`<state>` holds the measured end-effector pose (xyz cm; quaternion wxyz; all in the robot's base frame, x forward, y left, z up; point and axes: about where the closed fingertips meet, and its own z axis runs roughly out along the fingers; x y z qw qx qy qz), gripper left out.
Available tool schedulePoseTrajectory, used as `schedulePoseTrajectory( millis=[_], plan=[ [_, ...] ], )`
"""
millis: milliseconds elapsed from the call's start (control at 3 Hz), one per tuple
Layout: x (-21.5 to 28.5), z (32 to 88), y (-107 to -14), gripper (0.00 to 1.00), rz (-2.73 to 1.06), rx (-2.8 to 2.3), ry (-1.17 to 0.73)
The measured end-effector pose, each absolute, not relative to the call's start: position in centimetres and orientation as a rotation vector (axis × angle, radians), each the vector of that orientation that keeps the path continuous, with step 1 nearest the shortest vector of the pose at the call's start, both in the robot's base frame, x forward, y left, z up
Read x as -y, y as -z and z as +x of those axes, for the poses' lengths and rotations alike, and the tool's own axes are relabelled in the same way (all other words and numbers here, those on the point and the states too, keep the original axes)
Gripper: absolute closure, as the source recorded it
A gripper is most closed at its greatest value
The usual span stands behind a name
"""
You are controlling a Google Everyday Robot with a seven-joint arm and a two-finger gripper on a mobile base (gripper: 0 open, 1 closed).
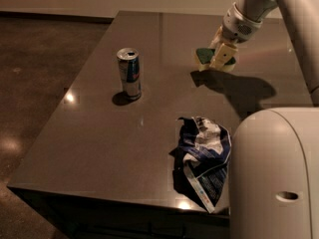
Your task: Move sponge near redbull can
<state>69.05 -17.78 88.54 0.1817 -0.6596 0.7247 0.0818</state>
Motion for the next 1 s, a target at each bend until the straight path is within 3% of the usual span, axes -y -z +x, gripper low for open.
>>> schedulePoseTrajectory(
  millis=[1000],
  plan=[
    [9.5, 63.0, -88.8, 1.00, -2.081, -1.928, -0.334]
  ],
)
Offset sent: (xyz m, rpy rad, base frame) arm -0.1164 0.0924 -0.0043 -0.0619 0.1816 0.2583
